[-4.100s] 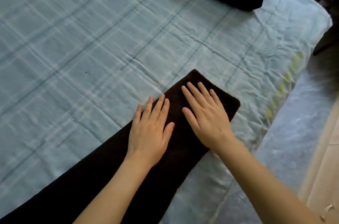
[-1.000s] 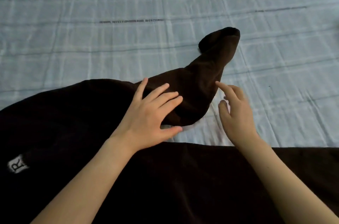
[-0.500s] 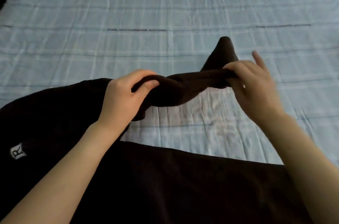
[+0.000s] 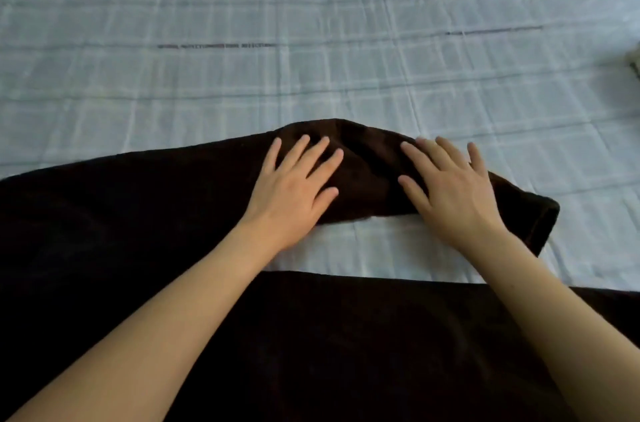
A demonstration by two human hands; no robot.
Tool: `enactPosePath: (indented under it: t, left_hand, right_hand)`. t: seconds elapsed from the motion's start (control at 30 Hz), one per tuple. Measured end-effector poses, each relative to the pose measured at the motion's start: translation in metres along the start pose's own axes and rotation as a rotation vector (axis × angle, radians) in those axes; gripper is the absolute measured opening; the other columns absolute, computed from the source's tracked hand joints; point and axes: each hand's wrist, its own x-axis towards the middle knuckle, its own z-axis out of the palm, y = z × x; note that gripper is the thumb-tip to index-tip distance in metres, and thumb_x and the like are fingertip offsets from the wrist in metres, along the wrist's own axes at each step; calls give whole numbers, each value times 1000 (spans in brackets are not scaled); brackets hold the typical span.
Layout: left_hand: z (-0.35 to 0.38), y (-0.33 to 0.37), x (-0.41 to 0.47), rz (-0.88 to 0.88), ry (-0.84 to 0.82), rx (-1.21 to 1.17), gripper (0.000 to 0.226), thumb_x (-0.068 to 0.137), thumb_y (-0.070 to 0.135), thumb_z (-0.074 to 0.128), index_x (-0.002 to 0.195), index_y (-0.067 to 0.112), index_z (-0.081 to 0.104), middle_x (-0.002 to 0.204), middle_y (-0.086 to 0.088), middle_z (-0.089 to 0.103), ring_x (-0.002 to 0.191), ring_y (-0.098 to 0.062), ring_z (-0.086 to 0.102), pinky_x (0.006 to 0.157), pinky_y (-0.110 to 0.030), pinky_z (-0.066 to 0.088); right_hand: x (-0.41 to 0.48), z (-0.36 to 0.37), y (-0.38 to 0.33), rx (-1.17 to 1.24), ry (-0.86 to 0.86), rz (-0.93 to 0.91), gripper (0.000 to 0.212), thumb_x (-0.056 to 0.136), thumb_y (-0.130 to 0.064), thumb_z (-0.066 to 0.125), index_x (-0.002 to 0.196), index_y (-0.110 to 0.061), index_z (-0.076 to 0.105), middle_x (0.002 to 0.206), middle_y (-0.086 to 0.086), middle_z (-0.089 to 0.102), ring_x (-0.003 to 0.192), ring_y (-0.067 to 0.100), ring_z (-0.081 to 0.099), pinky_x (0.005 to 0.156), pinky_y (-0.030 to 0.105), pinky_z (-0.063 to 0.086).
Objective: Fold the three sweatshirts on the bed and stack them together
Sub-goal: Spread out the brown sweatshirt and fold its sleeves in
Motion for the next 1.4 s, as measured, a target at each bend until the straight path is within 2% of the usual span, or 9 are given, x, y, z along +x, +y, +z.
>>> enactPosePath:
  t: [0.13,0.3,0.43,0.6,0.67,0.87,1.03,1.23,1.4]
  left_hand:
    - [51,-1,-8,-76,-215,66,60,99,55,12,155,38,-2,166,0,1,152,-22,-5,120,-49,-5]
    - [44,7,-8,-81,-132,3,60,99,52,25,155,34,16,164,-5,18,151,-26,11,120,-51,4]
    - [24,49,-11,43,35,-188,57,98,45,33,151,25,34,158,-2,34,147,-26,27,120,-50,14]
    - [28,110,33,145,46,-320,56,98,42,34,151,26,34,158,0,33,148,-25,24,120,-45,8]
    - [35,129,56,181,13,-328,55,99,41,38,152,31,30,160,2,29,150,-25,19,121,-47,5]
    - [39,167,100,150,-53,-276,49,103,41,34,152,38,28,161,7,25,151,-21,11,121,-53,-1]
    - [18,196,111,198,231,-400,50,103,49,18,150,38,32,158,5,31,148,-24,21,116,-57,9]
    - [56,203,138,70,-244,-175,54,102,51,14,155,39,11,166,7,4,152,-21,-6,119,-57,-3]
    - [68,198,135,168,66,-79,57,101,49,20,151,27,34,159,-1,32,148,-29,23,118,-56,8]
  right_hand:
    - [-31,37,29,-19,-205,-18,67,101,-54,32,159,-38,4,168,-4,10,155,23,4,124,49,2]
    - [-51,10,51,97,22,115,70,90,-47,60,153,-34,34,155,1,41,143,31,35,120,60,15]
    - [-86,-4,80,219,96,175,71,85,-42,67,149,-38,37,150,-8,43,140,23,37,117,59,21]
    - [-96,15,97,764,250,634,66,82,-35,79,139,-37,47,124,-17,51,114,7,52,90,8,37]
    - [-97,26,95,878,236,626,62,83,-26,79,138,-34,52,126,-21,57,117,2,55,88,1,37]
    - [-87,-3,108,964,388,487,43,95,-6,61,131,-29,63,122,-21,66,117,-3,59,98,17,48]
    - [-71,-66,163,819,516,305,44,94,-10,56,129,-36,60,123,-25,64,117,-4,58,92,11,46]
    - [-46,-25,187,462,1,557,55,104,-22,51,156,-24,32,160,0,32,144,24,34,117,36,30]
    - [-31,16,157,278,242,297,51,104,-32,36,153,-21,38,159,1,37,150,28,24,121,45,16]
